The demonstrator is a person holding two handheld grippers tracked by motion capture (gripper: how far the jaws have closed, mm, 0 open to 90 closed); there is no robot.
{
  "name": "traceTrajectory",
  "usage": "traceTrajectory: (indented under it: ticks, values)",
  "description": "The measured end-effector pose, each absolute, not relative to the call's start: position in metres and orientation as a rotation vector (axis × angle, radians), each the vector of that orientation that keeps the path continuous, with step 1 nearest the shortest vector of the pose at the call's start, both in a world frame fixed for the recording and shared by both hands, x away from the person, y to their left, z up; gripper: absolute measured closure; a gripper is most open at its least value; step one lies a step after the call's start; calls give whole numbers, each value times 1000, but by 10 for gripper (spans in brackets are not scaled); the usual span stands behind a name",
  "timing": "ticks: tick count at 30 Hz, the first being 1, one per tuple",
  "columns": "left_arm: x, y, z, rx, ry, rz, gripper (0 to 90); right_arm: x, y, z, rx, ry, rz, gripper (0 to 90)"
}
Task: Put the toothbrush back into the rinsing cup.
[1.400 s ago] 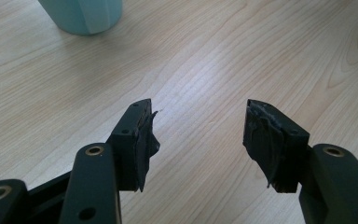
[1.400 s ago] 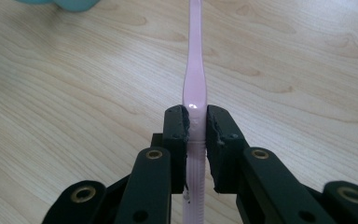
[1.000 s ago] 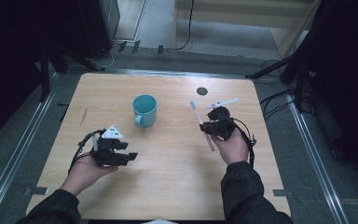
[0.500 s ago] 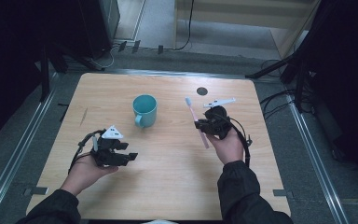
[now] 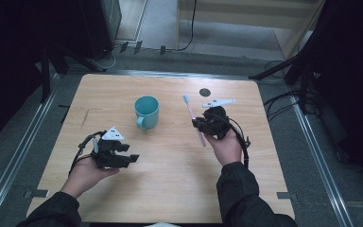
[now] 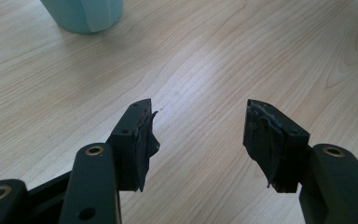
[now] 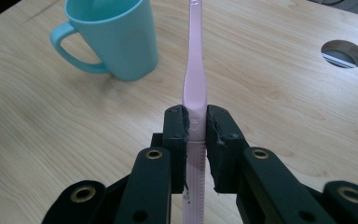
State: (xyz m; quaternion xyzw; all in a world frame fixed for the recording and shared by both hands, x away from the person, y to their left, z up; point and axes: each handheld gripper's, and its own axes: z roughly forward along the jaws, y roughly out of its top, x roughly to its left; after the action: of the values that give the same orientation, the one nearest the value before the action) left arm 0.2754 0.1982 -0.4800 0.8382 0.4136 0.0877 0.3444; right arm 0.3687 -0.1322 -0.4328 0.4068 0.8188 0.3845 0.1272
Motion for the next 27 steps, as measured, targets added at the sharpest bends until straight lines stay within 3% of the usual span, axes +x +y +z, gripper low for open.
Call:
traceTrajectory:
  ticks: [27]
  values:
    - [276, 200, -480, 2174, 1075, 223, 427, 379, -101, -413, 1109, 2329, 1290, 791]
